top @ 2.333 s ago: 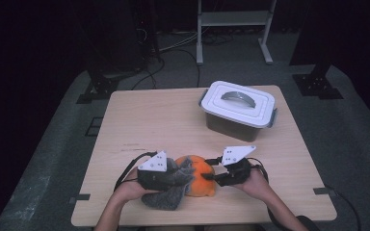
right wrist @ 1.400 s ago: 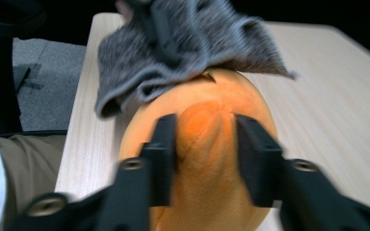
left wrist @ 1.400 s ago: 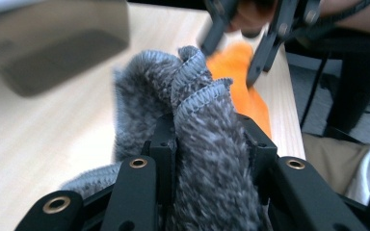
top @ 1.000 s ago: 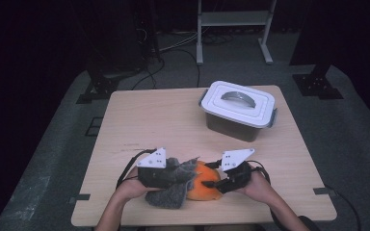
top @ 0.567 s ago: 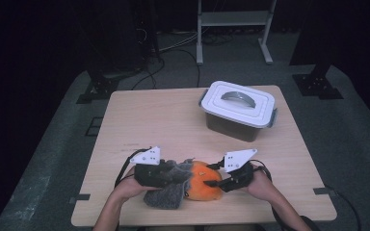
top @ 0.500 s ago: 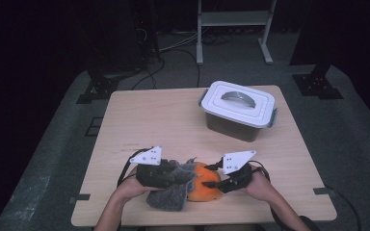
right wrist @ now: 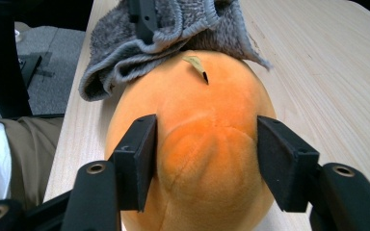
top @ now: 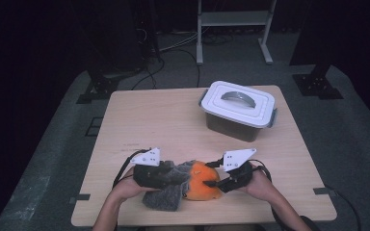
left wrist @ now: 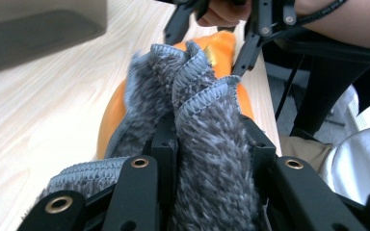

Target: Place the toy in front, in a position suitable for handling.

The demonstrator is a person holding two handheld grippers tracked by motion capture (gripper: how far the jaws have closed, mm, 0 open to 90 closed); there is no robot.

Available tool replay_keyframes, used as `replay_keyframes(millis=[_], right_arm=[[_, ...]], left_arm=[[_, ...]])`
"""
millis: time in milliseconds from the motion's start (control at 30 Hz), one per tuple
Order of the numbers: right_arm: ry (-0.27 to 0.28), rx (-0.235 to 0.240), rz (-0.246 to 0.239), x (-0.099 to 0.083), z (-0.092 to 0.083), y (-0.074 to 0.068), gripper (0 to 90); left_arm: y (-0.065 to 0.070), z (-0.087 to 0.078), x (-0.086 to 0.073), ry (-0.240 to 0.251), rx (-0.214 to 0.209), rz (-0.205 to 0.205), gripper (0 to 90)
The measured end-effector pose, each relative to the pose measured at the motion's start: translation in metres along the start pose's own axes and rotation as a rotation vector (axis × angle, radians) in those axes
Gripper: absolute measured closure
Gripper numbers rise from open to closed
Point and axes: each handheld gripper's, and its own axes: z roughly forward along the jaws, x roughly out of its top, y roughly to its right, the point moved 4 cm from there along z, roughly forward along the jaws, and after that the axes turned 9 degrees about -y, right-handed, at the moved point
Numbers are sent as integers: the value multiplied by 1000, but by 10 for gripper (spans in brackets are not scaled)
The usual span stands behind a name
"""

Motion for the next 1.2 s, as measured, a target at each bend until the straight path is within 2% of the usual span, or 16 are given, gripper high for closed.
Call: replay_keyframes(millis=[67,200,300,400,467,533,567,633,767,967,1100,1200], right_arm=[[6,-3,-4,-1,0,0,432],[-1,-12,-39,-3,-1,-1,458],[2,-18,-48,-4,-2,-1,467],[-5,-25,-66,-1,-1,-2,480],[2,-25,-76,1,1,-3,484],[7,-29,-85,4,3,-5,479],[7,-31,-87,4,3,-5,475],[6,-33,-71,3,3,-4,433],[23,-20,4,0,0,-1,354],[7,-25,21,-2,-1,-1,366],[-5,-1,48,-4,-6,0,354],[-30,16,73,-11,-10,1,349]], left_arm=[[-3,-3,-4,-4,5,-15,651],[-6,-8,-7,-19,22,-20,653],[-5,-8,-5,-3,14,-24,663],[1,-5,6,40,-14,5,668],[9,-2,18,70,-37,44,667],[13,3,25,60,-38,74,665],[13,6,26,45,-33,75,664],[10,10,22,30,-32,60,665],[7,7,13,12,-20,47,666],[4,2,3,-17,-15,22,665],[5,1,2,-37,-1,28,666],[3,-1,1,-37,2,17,665]])
